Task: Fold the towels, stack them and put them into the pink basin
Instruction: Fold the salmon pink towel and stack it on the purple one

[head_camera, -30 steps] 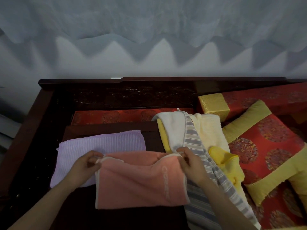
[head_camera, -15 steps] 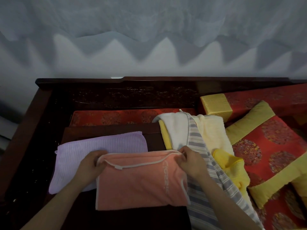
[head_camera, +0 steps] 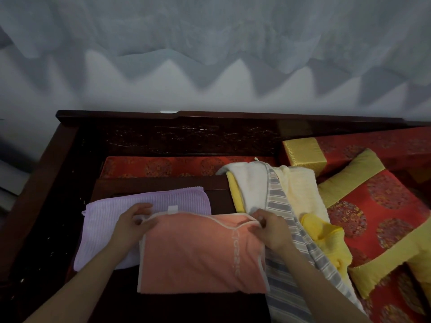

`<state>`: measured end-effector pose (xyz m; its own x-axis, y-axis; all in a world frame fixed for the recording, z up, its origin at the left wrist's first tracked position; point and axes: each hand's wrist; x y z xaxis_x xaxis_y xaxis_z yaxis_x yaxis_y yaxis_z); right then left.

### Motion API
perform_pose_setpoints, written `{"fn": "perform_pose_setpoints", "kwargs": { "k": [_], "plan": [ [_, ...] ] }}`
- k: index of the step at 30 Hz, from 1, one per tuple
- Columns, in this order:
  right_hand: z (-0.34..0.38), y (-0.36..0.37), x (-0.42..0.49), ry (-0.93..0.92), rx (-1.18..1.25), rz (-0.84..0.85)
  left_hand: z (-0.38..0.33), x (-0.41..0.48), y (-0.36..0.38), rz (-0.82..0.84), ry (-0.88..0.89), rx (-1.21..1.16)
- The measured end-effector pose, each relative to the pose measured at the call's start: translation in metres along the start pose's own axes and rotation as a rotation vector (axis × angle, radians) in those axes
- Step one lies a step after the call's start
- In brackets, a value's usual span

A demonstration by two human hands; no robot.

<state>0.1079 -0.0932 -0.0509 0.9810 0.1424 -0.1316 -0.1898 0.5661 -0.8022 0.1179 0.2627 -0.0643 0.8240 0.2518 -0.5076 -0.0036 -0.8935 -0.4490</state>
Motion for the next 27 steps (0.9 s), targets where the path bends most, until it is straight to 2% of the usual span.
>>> {"fn": "perform_pose_setpoints", "kwargs": {
  "k": [3,6,9,12,14,17,19,23,27],
  "plan": [
    [0.000,-0.005,0.000,0.082,0.069,0.076,0.014,0.011,-0.004,0.053,-0.069,0.168],
    [-0.003,-0.002,0.005,0.125,-0.125,0.144,0.014,0.019,-0.007,0.091,-0.005,0.362],
    [-0.001,0.007,0.006,0.153,-0.297,0.167,0.007,0.018,-0.006,0.196,0.067,0.518],
    [0.005,0.008,0.004,0.174,-0.348,0.181,-0.002,0.013,-0.005,0.238,0.113,0.611],
    [0.010,-0.006,0.001,0.152,-0.176,0.136,-0.009,0.007,-0.010,0.255,0.151,0.575],
    [0.024,-0.044,-0.011,0.109,0.483,0.054,-0.025,-0.020,-0.037,0.388,0.144,0.307],
    [0.035,-0.072,-0.024,0.046,0.758,0.105,-0.039,-0.050,-0.060,0.516,0.147,0.167],
    [0.058,-0.099,-0.035,-0.075,0.925,0.248,-0.036,-0.087,-0.099,0.652,0.075,-0.005],
    [0.077,-0.080,-0.018,-0.030,0.892,0.314,-0.019,-0.082,-0.122,0.521,-0.051,-0.151]
  ]
}}
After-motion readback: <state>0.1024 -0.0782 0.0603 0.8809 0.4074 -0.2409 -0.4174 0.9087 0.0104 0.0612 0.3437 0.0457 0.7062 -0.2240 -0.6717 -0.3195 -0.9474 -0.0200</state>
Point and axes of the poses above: each hand's wrist, its own x-axis towards the middle knuckle, its own y-axis out of the palm, z = x × y, and after that the axes turned 15 degrees about -y, right-handed
